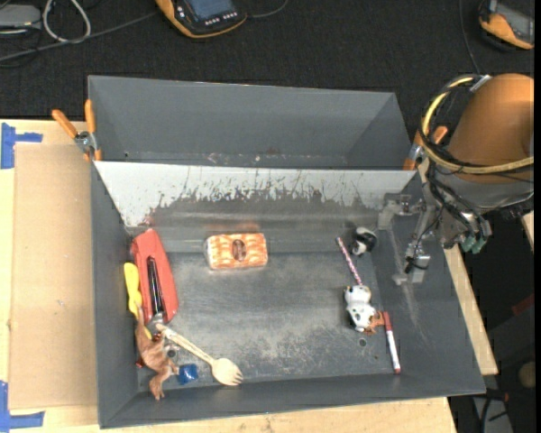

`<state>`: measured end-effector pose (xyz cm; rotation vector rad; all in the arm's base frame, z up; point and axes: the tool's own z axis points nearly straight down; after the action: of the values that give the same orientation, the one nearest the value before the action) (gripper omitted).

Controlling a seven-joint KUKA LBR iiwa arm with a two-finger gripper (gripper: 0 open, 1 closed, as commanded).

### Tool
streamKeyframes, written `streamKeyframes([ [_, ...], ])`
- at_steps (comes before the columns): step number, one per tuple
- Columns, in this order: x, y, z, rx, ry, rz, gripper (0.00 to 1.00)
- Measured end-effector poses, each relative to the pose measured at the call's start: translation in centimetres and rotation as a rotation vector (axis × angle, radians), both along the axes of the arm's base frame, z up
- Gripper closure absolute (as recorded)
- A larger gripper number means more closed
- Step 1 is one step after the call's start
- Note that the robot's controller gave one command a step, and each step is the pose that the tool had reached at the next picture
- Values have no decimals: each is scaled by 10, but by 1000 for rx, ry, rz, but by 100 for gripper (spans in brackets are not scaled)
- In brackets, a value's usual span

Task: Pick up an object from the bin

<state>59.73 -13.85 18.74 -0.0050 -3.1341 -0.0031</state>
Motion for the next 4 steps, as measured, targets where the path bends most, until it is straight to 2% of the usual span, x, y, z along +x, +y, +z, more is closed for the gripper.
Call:
streamKeyframes([
  [1,2,1,5,-1,-8,4,0],
  [2,-12,-9,-56,0,-8,227,0],
  [3,-42,-14,-40,1,-9,418,0],
  [4,-43,-18,-55,5,-7,778,0],
])
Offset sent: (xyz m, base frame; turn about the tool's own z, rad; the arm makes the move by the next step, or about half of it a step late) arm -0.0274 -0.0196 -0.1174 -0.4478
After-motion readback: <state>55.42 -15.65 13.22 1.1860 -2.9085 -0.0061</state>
